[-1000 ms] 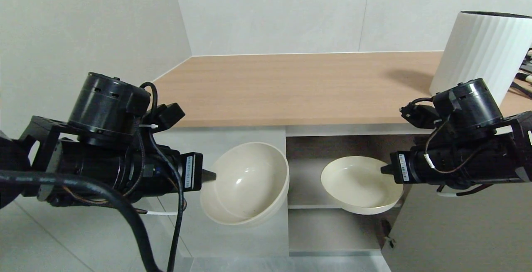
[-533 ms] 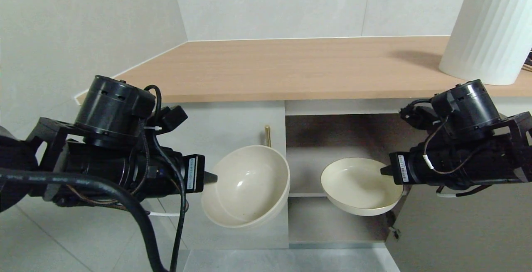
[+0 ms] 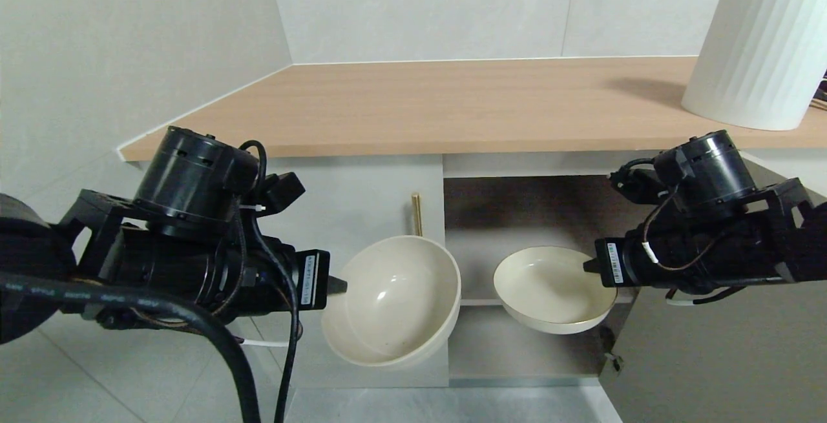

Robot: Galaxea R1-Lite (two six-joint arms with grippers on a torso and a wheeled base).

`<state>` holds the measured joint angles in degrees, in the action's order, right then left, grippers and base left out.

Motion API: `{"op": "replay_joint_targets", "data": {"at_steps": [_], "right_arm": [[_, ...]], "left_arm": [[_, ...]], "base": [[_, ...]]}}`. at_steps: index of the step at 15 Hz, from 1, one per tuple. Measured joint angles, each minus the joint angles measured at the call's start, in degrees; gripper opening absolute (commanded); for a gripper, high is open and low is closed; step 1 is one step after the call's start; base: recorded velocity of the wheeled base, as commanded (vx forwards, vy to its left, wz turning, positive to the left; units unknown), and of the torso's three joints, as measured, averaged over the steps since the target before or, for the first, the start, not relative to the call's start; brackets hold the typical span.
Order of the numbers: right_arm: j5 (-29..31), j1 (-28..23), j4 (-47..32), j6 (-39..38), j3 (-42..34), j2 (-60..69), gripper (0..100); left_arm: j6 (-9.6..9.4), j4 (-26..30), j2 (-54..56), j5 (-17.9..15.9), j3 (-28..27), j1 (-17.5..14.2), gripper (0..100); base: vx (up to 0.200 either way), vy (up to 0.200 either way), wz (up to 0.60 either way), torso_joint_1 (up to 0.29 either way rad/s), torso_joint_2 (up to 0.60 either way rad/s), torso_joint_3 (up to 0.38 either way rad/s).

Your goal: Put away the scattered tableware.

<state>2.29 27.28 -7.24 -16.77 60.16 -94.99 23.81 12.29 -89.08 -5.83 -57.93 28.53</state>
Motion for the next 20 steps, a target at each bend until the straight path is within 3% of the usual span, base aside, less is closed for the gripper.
{"op": "replay_joint_targets", "data": {"at_steps": [5, 12, 20], "right_arm": [[4.5, 0.0, 8.4, 0.0, -0.2, -9.8, 0], [13.4, -1.7, 35.6, -5.4, 1.2, -30.9, 0], [18.8, -7.4, 37.4, -8.5, 10.0, -43.1, 0]], "left_arm": [[0.06, 0.1, -0.6, 0.5, 0.1, 1.1, 0], [0.09, 0.1, -1.1, 0.5, 0.1, 1.3, 0], [0.09, 0.1, -1.5, 1.0, 0.1, 1.7, 0]], "base": [[0.000, 0.000, 0.00, 0.000, 0.00, 0.000], [0.000, 0.000, 0.00, 0.000, 0.00, 0.000], [0.000, 0.000, 0.00, 0.000, 0.00, 0.000]]}}
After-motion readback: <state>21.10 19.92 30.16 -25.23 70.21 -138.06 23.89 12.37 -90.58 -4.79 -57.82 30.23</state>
